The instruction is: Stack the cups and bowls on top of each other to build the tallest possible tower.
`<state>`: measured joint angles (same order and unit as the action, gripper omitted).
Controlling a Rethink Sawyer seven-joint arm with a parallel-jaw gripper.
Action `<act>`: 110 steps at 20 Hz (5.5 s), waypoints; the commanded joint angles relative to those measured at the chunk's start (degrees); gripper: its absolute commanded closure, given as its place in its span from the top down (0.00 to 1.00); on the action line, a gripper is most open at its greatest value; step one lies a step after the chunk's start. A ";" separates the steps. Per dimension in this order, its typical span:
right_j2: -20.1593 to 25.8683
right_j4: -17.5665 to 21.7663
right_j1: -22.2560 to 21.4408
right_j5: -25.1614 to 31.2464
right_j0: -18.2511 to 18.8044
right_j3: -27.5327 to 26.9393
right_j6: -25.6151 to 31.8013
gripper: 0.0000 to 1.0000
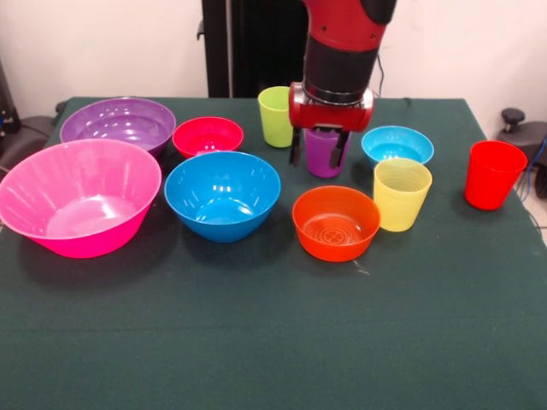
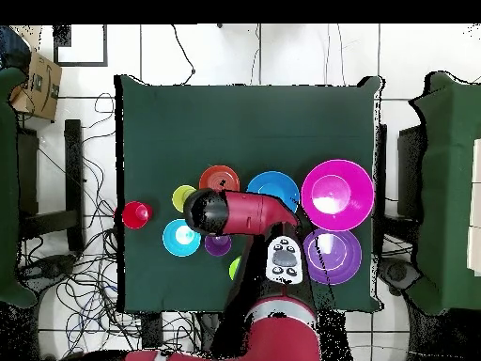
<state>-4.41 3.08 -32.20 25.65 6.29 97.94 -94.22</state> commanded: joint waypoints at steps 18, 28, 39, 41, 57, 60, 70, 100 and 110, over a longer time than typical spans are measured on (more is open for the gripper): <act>4.84 -0.79 6.03 -0.86 0.26 -4.13 -7.24 1.00; 5.40 -1.13 6.68 -0.25 0.74 -5.16 -6.83 1.00; 5.66 -1.79 5.00 2.49 0.70 -4.91 -6.75 1.00; 5.78 -1.92 4.94 2.52 0.72 -4.79 -6.84 1.00; 5.89 -1.16 8.64 1.77 0.68 -10.47 -5.42 1.00; 5.86 -1.09 8.86 2.66 0.62 -11.45 -5.19 1.00; 6.72 -0.74 11.07 1.00 1.79 -12.21 -4.82 1.00; 5.64 -2.40 6.81 2.59 -1.18 -7.86 -9.30 1.00; 4.17 -3.69 6.21 6.21 -2.49 -9.93 -8.95 1.00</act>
<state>-3.25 1.22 -26.20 27.16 5.00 89.06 -94.23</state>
